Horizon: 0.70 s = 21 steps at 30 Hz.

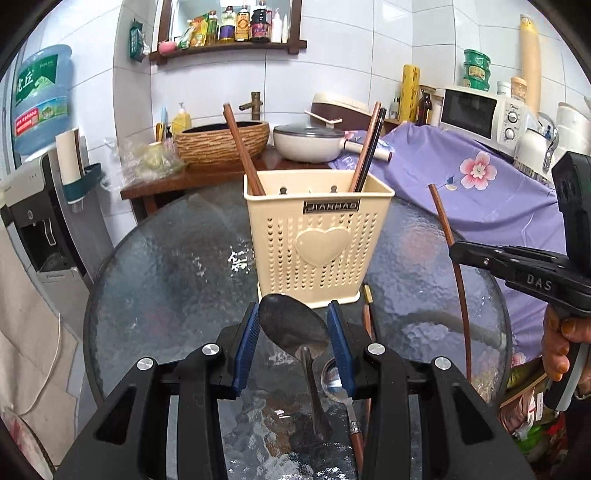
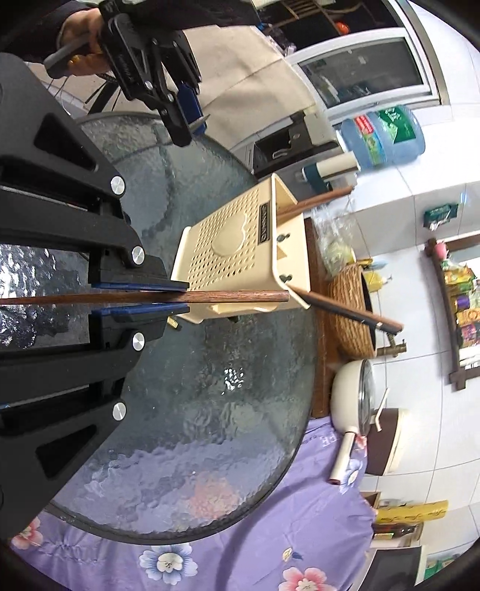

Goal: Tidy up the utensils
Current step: 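Lift the spoon and chopstick and lower both into the cream holder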

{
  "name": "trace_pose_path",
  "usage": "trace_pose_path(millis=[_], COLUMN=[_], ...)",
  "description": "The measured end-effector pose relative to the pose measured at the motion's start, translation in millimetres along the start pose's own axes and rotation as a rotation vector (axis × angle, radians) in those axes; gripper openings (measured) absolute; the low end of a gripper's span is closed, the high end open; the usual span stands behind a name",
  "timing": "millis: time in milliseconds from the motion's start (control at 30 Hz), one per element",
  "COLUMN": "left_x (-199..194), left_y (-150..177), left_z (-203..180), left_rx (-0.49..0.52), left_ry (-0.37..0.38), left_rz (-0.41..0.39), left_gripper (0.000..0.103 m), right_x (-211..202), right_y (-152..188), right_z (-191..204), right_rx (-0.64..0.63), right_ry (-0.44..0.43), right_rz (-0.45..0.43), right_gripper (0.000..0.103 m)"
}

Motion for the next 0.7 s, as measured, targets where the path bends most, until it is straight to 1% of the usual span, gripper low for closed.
trace_pose_path(millis=[167, 367, 500, 700], left_x=[-8.0, -16.7, -19.8, -24.7], left_y=[-5.6, -19.8, -28.6, -45.0], left_z=[1.3, 2.5, 2.8, 6.8], left_rx=[0.014, 0.019, 0.011, -0.006], left_ry=[-0.004, -0.007, 0.006, 0.004], left_rz=[-0.021, -0.049, -0.059, -0.084], left_gripper=[0.036, 0.036, 0.036, 0.036], right_x=[-17.2, -29.1, -34.2, -44.2], right_y=[-2.7, -9.8, -17.8, -33.7], right_z=[7.2, 11.9, 16.2, 21.5], right_rx=[-0.027, -0.024, -0.032, -0.039], right_ry=[-0.014, -0.028, -0.026, -0.041], right_rz=[-0.022, -0.049, -0.064, -0.077], right_gripper=[0.007, 0.007, 0.007, 0.007])
Point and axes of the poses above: each gripper's, at about its wrist camera, not at the fingertips, and x roughly the way its jaws point, z to its left, y to its underside, the point moved 4 cm from there along x, roughly the way its jaws point, and after that the axes turned 7 degrees about z, right-handed, at the moved point
